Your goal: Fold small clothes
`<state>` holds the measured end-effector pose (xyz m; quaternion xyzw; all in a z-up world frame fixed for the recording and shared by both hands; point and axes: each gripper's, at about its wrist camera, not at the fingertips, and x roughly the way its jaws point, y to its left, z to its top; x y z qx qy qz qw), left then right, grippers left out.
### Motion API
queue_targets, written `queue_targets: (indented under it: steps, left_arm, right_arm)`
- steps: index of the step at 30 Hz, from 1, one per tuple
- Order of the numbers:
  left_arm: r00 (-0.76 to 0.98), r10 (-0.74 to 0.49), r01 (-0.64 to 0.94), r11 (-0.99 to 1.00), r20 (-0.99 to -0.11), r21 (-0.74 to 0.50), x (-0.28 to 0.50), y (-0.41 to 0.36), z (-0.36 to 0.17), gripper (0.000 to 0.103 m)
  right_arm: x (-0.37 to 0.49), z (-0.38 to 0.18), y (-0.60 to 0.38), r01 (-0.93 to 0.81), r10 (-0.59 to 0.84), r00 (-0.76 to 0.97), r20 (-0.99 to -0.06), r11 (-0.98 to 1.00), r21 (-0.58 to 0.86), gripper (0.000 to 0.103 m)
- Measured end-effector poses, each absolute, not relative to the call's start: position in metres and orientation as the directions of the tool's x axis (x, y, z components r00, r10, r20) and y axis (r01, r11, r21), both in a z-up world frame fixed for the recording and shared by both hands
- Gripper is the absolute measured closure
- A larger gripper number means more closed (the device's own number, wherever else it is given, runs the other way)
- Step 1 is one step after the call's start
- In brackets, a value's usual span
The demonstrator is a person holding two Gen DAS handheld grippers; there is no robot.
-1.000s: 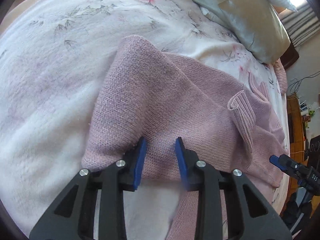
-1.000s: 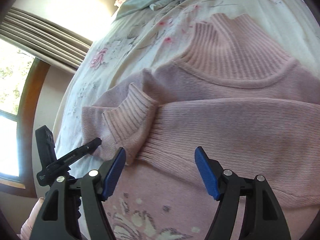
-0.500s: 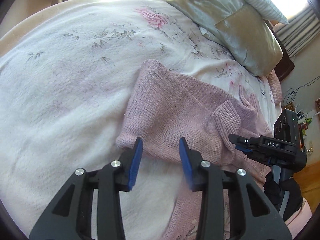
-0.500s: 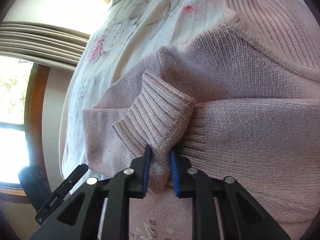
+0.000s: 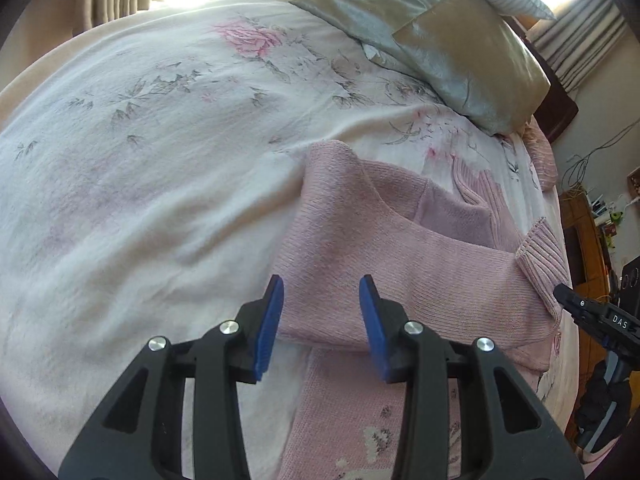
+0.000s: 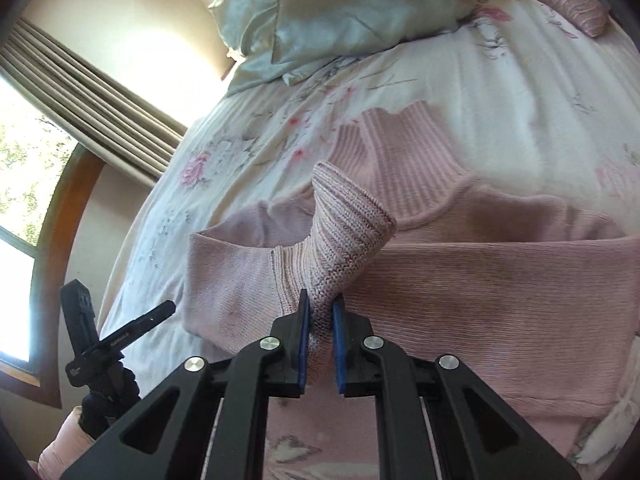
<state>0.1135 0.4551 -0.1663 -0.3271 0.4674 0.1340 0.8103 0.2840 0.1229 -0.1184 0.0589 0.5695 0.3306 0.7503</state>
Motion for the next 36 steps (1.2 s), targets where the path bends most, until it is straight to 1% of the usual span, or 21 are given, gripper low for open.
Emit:
queue_targets:
  steps: [4,8,9,11,13,16,18,19,21,24,26,28,30,32,36]
  left_arm:
    - [0.503,-0.101,-0.504,0.773,-0.859,-0.386,0.129,0.435,-0.175,0.064]
    - [0.457,-0.081,-0.496,0.804,-0.886,-0.329,0.144,0.424,-0.188,0.063]
    - [0.442,-0.076,-0.49,0.814,-0.894,-0.311,0.148,0.421,-0.193,0.061]
    - [0.41,-0.059,-0.481,0.834,-0.91,-0.271,0.154,0.417,-0.201,0.061]
    - [0.396,-0.044,-0.466,0.851,-0.917,-0.242,0.156,0.414,-0.197,0.061]
    - [0.448,-0.051,-0.458,0.845,-0.893,-0.278,0.152,0.413,-0.175,0.06]
    - [0.467,-0.044,-0.45,0.848,-0.883,-0.28,0.156,0.407,-0.165,0.057]
    - [0.472,-0.048,-0.44,0.852,-0.88,-0.282,0.159,0.402,-0.162,0.057]
    - [0.469,-0.06,-0.416,0.865,-0.881,-0.28,0.167,0.39,-0.162,0.057]
    - [0.443,-0.065,-0.391,0.883,-0.894,-0.258,0.177,0.373,-0.172,0.056]
    - [0.419,-0.078,-0.395,0.881,-0.905,-0.259,0.181,0.368,-0.183,0.056]
    - [0.399,-0.077,-0.403,0.88,-0.914,-0.25,0.181,0.366,-0.192,0.056]
    - [0.398,-0.074,-0.401,0.883,-0.914,-0.246,0.18,0.366,-0.195,0.056]
    - [0.4,-0.077,-0.398,0.883,-0.913,-0.249,0.18,0.367,-0.196,0.055]
    - [0.395,-0.072,-0.394,0.888,-0.916,-0.239,0.181,0.366,-0.197,0.055]
  right_arm:
    - [0.292,-0.136,0.083,-0.34,0.546,0.147,-0.825,0.811,0.476,0.093]
    - [0.296,-0.163,0.059,-0.279,0.508,0.148,-0.848,0.844,0.457,0.093]
    - [0.297,-0.171,0.058,-0.271,0.501,0.131,-0.856,0.848,0.455,0.09]
    - [0.296,-0.181,0.059,-0.271,0.441,0.123,-0.889,0.877,0.398,0.083]
    - [0.291,-0.173,0.056,-0.28,0.414,0.15,-0.898,0.888,0.363,0.078]
    - [0.281,-0.145,0.051,-0.329,0.419,0.219,-0.881,0.882,0.338,0.075]
    - [0.279,-0.131,0.067,-0.386,0.423,0.229,-0.877,0.866,0.317,0.065]
    - [0.277,-0.127,0.08,-0.417,0.417,0.23,-0.879,0.859,0.299,0.062]
    - [0.272,-0.125,0.105,-0.483,0.392,0.233,-0.89,0.841,0.244,0.053]
    - [0.27,-0.142,0.14,-0.536,0.305,0.226,-0.925,0.832,0.143,0.046]
    - [0.271,-0.157,0.15,-0.54,0.223,0.236,-0.946,0.839,0.063,0.047]
    - [0.276,-0.167,0.15,-0.523,0.185,0.235,-0.954,0.851,0.037,0.058]
    - [0.28,-0.167,0.137,-0.49,0.192,0.236,-0.953,0.87,0.054,0.086]
    - [0.283,-0.16,0.114,-0.438,0.253,0.226,-0.941,0.889,0.134,0.092]
    - [0.285,-0.143,0.061,-0.336,0.318,0.239,-0.918,0.914,0.228,0.092]
